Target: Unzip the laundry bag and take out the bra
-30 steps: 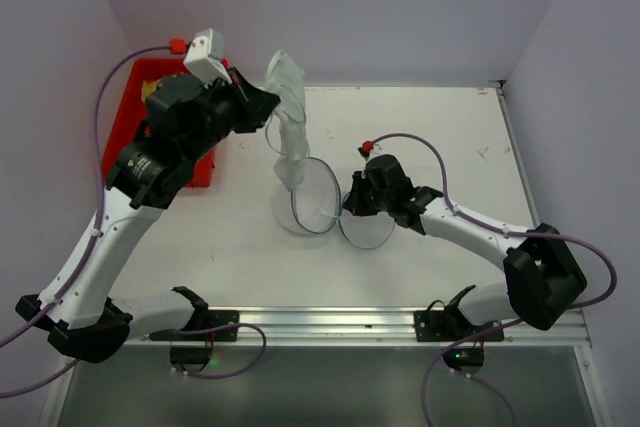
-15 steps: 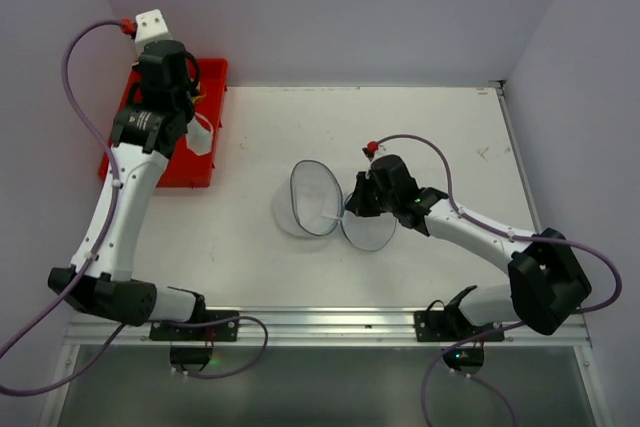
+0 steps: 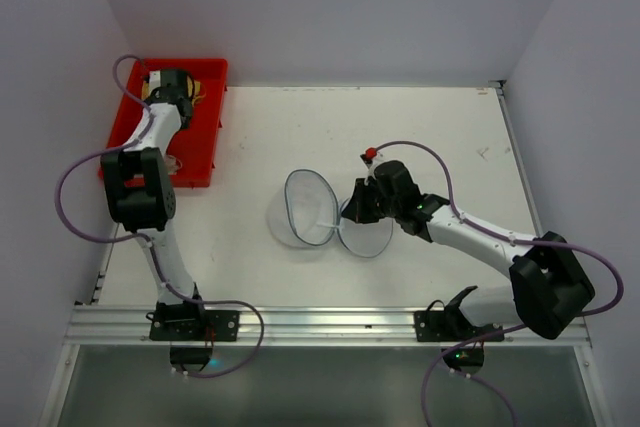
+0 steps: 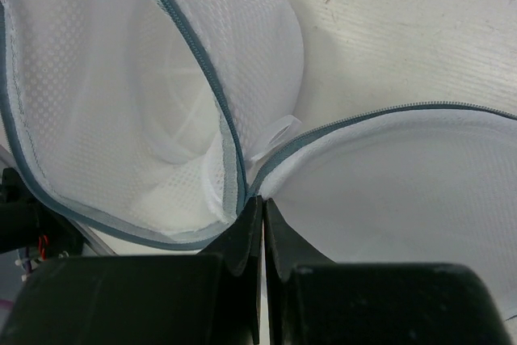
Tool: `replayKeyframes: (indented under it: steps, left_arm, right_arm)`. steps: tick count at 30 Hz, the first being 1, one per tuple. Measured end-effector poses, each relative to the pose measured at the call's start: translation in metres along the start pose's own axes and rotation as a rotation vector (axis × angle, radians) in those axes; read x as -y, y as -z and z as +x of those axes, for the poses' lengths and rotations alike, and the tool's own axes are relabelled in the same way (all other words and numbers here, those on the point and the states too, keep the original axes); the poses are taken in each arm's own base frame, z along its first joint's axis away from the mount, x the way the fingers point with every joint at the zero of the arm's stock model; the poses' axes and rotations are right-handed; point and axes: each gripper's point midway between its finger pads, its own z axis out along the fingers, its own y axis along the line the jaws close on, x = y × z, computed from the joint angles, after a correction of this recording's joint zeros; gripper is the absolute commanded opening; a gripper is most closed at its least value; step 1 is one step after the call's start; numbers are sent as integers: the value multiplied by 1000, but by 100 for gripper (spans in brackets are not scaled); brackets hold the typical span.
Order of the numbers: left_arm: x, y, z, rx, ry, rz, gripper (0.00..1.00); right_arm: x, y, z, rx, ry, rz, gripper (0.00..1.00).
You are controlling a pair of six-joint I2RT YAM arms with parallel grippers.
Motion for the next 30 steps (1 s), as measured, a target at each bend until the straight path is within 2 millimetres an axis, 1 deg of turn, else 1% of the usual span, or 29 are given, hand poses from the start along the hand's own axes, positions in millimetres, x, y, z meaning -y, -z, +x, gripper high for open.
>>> replayKeyframes:
  steps: [1, 3, 4, 6, 7, 9, 10, 12, 13, 14, 16, 18, 19, 20, 22, 24, 25, 26, 27, 28, 30]
  left_arm:
    - [9, -11, 11, -28, -25, -2, 9]
    - [24, -27, 32, -81, -67, -1, 17]
    - [30, -32, 40, -103, -83, 5, 28]
    - [36, -34, 54, -144, -101, 18, 37]
    - [38, -33, 57, -155, -101, 25, 49]
    - [41, -29, 56, -156, -80, 51, 60]
    - [43, -25, 54, -156, -66, 69, 69]
    - [45, -13, 47, -157, -31, 125, 76]
    - [45, -4, 42, -151, -8, 157, 80]
    - [45, 9, 34, -141, 19, 200, 81]
    - [43, 41, 13, -104, 77, 293, 82]
    - [42, 85, -14, -31, 136, 407, 81]
    - [42, 105, -23, 6, 157, 453, 81]
    - [44, 134, -31, 44, 173, 522, 81]
    - [55, 190, -31, 99, 173, 670, 81]
    - [71, 238, -13, 108, 145, 822, 81]
    - [79, 254, 0, 100, 132, 886, 81]
    - [88, 265, 18, 72, 116, 940, 81]
    - [95, 269, 36, 41, 100, 978, 81]
    - [103, 270, 60, -7, 80, 1000, 80]
    - [115, 265, 110, -109, 36, 1015, 79]
  right_arm:
    - [0, 0, 0, 1, 0, -1, 0]
    - [0, 0, -1, 4, 1, -2, 0]
    - [0, 0, -1, 4, 1, -1, 0]
    - [0, 0, -1, 5, 5, 0, 0]
    - [0, 0, -1, 4, 8, 0, 0]
    - [1, 0, -1, 5, 17, 2, 0]
    - [1, 0, -1, 5, 20, 3, 0]
    - [1, 0, -1, 3, 28, 4, 0]
    - [1, 0, -2, 3, 33, 5, 0]
    - [1, 1, -2, 0, 37, 6, 0]
    - [0, 2, -4, -1, 47, 8, 0]
    - [-3, 4, -10, 4, 64, 5, 0]
    - [-5, 5, -13, 10, 74, 3, 0]
    - [-7, 6, -17, 14, 85, 1, 0]
    - [-10, 8, -23, 23, 107, -1, 1]
    - [-13, 10, -30, 32, 129, -3, 4]
    - [-14, 11, -32, 35, 139, -4, 8]
    - [-14, 11, -33, 37, 145, -1, 13]
    - [-14, 12, -35, 39, 150, 6, 18]
    - [-13, 11, -36, 40, 153, 11, 31]
    - [-13, 13, -37, 31, 156, 22, 38]
